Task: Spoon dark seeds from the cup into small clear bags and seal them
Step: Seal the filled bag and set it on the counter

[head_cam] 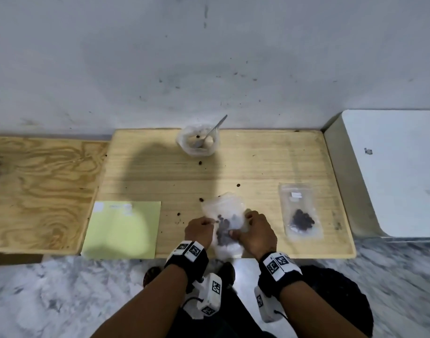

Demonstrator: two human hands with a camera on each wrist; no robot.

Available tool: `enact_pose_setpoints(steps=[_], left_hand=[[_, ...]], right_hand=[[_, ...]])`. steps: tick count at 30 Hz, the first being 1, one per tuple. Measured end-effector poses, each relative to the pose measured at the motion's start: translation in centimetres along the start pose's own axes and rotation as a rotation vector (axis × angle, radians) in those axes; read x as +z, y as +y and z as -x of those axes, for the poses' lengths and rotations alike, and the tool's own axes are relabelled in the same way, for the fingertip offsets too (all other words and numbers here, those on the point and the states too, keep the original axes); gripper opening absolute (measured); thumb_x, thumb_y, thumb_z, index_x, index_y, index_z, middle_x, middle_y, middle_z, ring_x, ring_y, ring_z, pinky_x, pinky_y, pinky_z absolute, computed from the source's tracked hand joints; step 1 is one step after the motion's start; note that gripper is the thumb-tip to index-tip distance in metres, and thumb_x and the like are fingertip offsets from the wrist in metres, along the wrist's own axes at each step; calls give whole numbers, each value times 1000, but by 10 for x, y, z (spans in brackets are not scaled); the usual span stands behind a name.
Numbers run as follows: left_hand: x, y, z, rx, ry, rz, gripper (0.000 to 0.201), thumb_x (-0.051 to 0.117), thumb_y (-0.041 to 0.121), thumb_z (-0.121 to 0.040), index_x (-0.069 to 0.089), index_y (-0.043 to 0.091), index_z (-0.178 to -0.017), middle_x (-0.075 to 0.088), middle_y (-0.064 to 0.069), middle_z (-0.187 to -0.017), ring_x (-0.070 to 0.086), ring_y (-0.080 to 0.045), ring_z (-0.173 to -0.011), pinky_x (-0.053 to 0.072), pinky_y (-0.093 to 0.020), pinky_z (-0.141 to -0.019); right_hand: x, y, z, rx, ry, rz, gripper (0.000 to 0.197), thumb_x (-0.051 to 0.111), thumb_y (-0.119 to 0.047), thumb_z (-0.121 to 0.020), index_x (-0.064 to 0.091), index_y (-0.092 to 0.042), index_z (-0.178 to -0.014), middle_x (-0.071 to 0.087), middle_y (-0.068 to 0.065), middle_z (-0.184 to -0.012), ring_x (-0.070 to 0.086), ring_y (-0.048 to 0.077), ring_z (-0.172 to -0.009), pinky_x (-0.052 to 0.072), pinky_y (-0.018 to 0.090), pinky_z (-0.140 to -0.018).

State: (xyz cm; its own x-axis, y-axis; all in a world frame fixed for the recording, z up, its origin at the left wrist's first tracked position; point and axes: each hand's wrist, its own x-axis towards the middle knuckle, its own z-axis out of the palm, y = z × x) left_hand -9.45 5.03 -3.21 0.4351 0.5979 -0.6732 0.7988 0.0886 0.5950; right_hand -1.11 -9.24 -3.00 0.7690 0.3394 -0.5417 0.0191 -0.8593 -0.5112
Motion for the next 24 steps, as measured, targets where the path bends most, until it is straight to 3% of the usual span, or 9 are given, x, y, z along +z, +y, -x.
enact_pose_setpoints(steps=[5, 7, 11, 14, 16, 19, 21, 24], left_hand=[[-7, -1, 7, 93, 18, 20, 30, 50, 3, -88, 79, 13, -92, 72, -3, -113, 63, -23, -110, 43, -19, -90], [-12, -3, 9, 140, 31, 79, 32, 51, 0, -87, 78, 15, -88, 71, -3, -112, 63, -20, -108, 42, -18, -88], [-34, 0, 5, 178, 59, 294, 34, 58, 0, -86, 75, 28, -80, 71, 2, -106, 66, -22, -100, 53, -37, -91], [-58, 4, 1, 194, 27, 382, 33, 63, 0, -84, 75, 30, -78, 71, 5, -101, 66, -16, -97, 54, -35, -85], [-78, 3, -1, 220, 25, 449, 28, 65, -3, -81, 74, 24, -80, 71, 6, -91, 65, -11, -87, 50, -23, -73], [-118, -1, -3, 288, 20, 554, 18, 68, -4, -81, 73, 14, -84, 71, 4, -82, 63, 2, -67, 46, -12, -60], [-149, -10, -8, 289, 15, 588, 12, 70, 2, -82, 74, 12, -88, 71, 1, -80, 61, 3, -60, 46, -13, -53], [-196, -31, -22, 279, 14, 605, 13, 69, 4, -85, 74, 15, -90, 70, 3, -77, 61, -4, -58, 44, -19, -49]], right_hand=[[1, -3, 5, -43, 87, -145, 41, 81, -35, -74, 54, -29, -104, 58, -9, -103, 59, 15, -93, 47, 31, -77], [2, -10, 8, -49, 122, -229, 32, 77, -31, -79, 54, -30, -101, 64, -9, -92, 62, 16, -82, 47, 30, -67], [5, -35, 14, -117, 244, -327, 23, 74, -22, -85, 55, -30, -97, 66, -8, -80, 60, 12, -62, 43, 24, -55], [10, -62, 15, -141, 279, -400, 21, 73, -17, -86, 58, -29, -95, 66, -6, -75, 59, 9, -58, 44, 22, -55], [15, -83, 16, -147, 233, -471, 19, 73, -12, -86, 61, -25, -94, 66, 0, -74, 58, 9, -59, 42, 16, -54], [30, -115, 16, -137, 91, -596, 17, 74, -8, -85, 65, -20, -94, 64, 4, -73, 58, 17, -63, 43, 26, -58], [48, -138, 17, -123, -4, -637, 15, 74, -6, -86, 66, -16, -95, 60, 2, -71, 53, 12, -58, 40, 25, -56], [85, -176, 20, -162, -105, -627, 12, 72, -4, -88, 66, -11, -97, 56, -6, -60, 47, 1, -45, 35, 14, -46]])
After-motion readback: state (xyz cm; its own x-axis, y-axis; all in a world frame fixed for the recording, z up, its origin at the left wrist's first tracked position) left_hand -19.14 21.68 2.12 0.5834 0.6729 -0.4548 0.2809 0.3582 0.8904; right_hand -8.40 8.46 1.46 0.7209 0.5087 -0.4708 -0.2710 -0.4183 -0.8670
